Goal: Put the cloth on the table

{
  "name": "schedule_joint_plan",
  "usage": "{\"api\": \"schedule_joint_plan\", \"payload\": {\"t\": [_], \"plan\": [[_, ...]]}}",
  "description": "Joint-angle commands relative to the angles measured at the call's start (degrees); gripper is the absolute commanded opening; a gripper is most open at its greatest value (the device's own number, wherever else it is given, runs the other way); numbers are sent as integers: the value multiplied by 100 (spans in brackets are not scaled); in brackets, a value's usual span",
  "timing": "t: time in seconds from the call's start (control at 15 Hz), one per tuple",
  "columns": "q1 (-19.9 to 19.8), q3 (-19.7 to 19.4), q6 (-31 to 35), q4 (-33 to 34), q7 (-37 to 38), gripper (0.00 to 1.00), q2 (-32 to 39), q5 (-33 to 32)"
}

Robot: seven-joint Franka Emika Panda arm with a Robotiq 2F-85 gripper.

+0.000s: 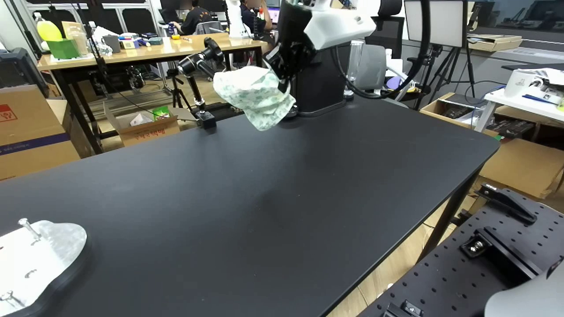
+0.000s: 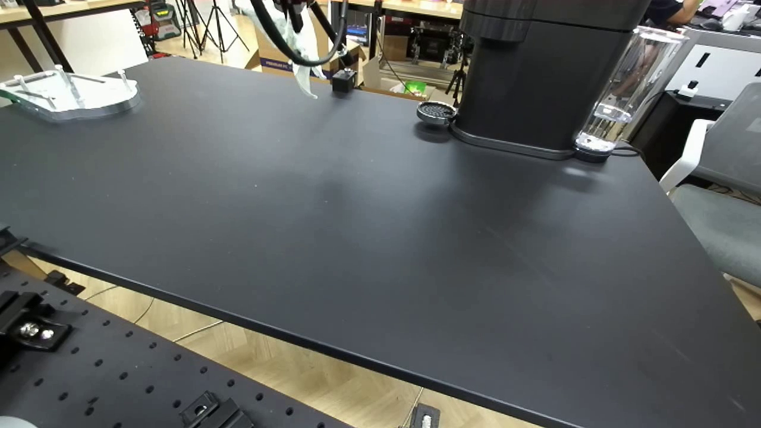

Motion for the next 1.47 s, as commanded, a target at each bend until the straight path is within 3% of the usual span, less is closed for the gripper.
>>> {"api": "schedule_joint_plan", "payload": {"t": [0.0,0.33,1.4], "plan": [[-213,-139,-1243,-235,205,1,-863,-178],[-538,-263,-2172,-418,250,1,-1334,-399],[-1132,-546,-1935,-690,687,1,-574,-841]]}}
